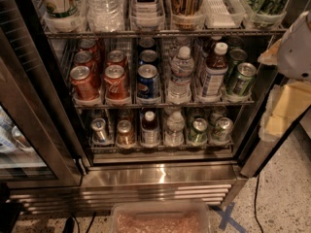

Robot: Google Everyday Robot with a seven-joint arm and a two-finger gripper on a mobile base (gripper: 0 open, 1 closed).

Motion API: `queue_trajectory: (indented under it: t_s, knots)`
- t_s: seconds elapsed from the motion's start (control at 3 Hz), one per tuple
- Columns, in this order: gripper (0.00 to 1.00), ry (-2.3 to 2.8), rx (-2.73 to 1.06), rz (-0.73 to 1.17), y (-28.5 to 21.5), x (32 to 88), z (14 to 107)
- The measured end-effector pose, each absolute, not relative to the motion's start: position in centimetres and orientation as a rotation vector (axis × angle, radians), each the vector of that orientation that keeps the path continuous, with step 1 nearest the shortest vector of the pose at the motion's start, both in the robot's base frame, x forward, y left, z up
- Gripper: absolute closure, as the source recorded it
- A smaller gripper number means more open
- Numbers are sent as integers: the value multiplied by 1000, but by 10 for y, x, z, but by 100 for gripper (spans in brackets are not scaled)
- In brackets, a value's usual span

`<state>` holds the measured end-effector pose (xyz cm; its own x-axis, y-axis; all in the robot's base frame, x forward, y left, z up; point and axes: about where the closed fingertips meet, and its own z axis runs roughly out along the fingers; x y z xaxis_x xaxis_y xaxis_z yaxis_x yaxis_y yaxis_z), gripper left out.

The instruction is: Pick orange can from bottom shelf of fridge

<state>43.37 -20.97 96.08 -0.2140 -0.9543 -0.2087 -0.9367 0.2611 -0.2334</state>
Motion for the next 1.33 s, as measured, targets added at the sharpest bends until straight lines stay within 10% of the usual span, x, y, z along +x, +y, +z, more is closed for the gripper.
queue_trajectory:
  t_s: [1.33]
  knots:
    - [0, 2107, -1943, 174, -158, 380, 801]
